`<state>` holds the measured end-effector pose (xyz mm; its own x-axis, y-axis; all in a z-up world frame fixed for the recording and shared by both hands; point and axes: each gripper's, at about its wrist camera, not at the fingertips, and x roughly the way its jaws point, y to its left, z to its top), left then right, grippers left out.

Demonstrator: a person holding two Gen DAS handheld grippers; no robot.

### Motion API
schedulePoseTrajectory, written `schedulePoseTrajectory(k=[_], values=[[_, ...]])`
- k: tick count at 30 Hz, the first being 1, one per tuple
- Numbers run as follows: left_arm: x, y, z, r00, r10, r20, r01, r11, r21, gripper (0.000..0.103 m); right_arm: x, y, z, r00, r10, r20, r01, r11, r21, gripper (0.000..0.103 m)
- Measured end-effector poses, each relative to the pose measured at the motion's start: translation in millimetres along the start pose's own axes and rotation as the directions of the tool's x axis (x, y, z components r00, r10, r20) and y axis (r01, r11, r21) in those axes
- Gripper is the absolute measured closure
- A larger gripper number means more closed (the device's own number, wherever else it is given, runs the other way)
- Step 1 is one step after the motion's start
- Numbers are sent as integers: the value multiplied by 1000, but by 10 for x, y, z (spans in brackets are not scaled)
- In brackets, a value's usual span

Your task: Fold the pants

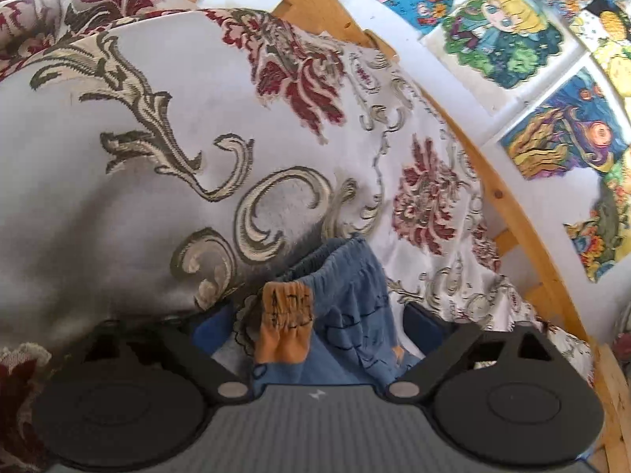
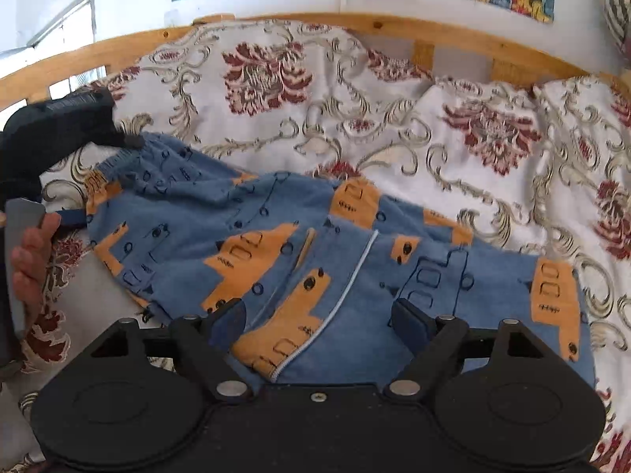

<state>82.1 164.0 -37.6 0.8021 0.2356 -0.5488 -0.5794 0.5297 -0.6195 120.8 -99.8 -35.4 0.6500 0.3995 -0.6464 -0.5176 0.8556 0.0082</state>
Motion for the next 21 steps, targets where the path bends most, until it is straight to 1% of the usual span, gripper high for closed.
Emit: schedulePoseTrajectory(k=[1, 2, 3, 4, 6, 7, 8, 13, 16, 18, 21], values=[[25, -1, 7, 1000, 17, -11, -17, 1000, 3, 38, -20, 15, 3, 1000, -7, 16, 7, 1000, -7, 23], [53, 13, 11, 999, 40, -23, -39, 999, 13, 49, -36, 40, 3, 999, -19, 31, 19, 1000, -18, 25], [96, 34, 15, 997, 66, -37, -65, 998, 24, 70, -36, 68, 0, 999, -29, 41, 31, 999, -31, 26], [136, 66, 18, 996, 78, -48, -77, 997, 28, 76, -20, 101, -4, 998, -42, 43, 44, 998, -47, 27], [150, 112, 21, 997, 57, -56, -56, 998, 22, 76, 87, 156, -40, 998, -60, 8, 61, 995, -79, 27], [149, 104, 19, 997, 56, -57, -54, 998, 28, 78, 152, 173, -65, 998, -64, -19, 62, 994, -86, 27], [149, 95, 18, 997, 54, -60, -52, 998, 37, 79, 197, 179, -94, 997, -67, -24, 65, 995, -80, 27], [152, 62, 30, 996, 49, -74, -44, 997, 68, 85, 222, 179, -131, 997, -77, -2, 77, 995, -67, 23], [97, -15, 7, 997, 53, -49, -46, 991, 122, 87, 221, 168, -149, 997, -77, 3, 77, 995, -61, 22], [40, -86, -19, 999, 49, -22, -44, 982, 181, 88, 224, 157, -151, 997, -76, 6, 76, 995, -57, 21], [-57, -196, -60, 1000, 18, 14, -21, 963, 267, 88, 222, 157, -151, 997, -77, 9, 77, 996, -49, 20]])
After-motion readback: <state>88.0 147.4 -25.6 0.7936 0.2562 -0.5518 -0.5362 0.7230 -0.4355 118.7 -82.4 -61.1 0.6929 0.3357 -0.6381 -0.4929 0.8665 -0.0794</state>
